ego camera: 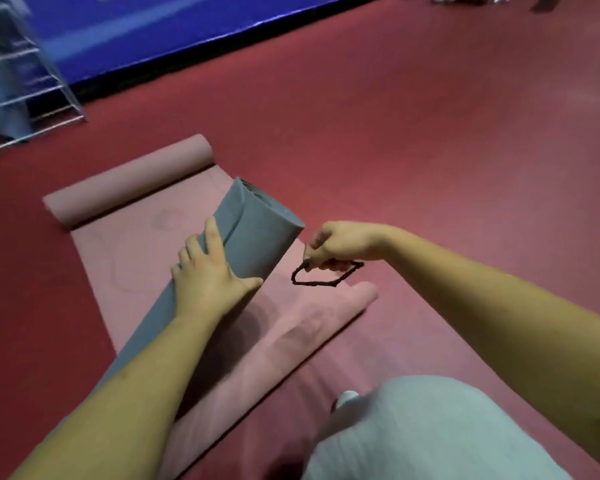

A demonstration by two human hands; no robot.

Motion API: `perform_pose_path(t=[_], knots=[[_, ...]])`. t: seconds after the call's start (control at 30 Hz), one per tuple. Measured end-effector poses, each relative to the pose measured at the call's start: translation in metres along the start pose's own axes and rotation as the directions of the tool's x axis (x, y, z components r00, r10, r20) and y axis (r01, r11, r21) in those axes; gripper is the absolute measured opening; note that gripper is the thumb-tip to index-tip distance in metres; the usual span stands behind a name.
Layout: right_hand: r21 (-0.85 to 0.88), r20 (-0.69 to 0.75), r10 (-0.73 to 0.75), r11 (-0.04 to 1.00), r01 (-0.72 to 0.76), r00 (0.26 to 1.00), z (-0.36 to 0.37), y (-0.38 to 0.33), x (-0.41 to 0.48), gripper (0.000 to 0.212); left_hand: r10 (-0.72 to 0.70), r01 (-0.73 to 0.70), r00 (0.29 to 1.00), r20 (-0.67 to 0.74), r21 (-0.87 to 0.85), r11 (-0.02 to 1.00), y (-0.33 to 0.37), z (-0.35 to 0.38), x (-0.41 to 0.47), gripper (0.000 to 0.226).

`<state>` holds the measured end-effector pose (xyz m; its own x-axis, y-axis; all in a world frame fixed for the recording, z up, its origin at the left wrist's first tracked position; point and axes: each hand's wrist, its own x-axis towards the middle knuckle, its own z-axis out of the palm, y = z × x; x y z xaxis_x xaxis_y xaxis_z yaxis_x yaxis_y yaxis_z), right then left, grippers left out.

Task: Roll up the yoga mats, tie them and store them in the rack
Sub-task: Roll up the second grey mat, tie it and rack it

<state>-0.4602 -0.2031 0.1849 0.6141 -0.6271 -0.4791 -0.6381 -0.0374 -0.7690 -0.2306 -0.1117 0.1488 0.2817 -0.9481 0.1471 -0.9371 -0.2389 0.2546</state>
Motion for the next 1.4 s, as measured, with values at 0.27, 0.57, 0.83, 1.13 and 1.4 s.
perform_pose_path(t=[0.27,0.57,0.83,1.13,1.4], knots=[[0.444,0.066,-0.483,0.798,0.407,0.873,0.007,-0.174,-0.039,0.011,-0.172,0.140,0.982,-0.082,-0.306,0.942,-0.083,-0.095,-0.016,0.137],[-0.170,-0.507,-0.441,0.893,0.416,0.740,0.115,-0.264,0.010,0.023,-0.153,0.076,0.979,-0.136,-0.452,0.889,-0.127,-0.141,-0.068,0.130],[-0.263,-0.619,-0.471,0.878,0.400,0.629,0.138,-0.265,0.013,0.021,0.088,-0.063,0.996,0.027,-0.495,0.867,-0.155,-0.169,-0.082,0.106],[-0.275,-0.605,-0.513,0.853,0.444,0.610,0.154,-0.279,0.004,0.021,-0.124,0.121,0.992,0.033,-0.559,0.820,-0.138,-0.201,-0.066,0.119],[-0.299,-0.519,-0.609,0.787,0.540,0.600,0.157,-0.283,-0.002,0.018,-0.264,0.129,0.951,-0.163,-0.568,0.813,-0.117,-0.193,-0.081,0.113]])
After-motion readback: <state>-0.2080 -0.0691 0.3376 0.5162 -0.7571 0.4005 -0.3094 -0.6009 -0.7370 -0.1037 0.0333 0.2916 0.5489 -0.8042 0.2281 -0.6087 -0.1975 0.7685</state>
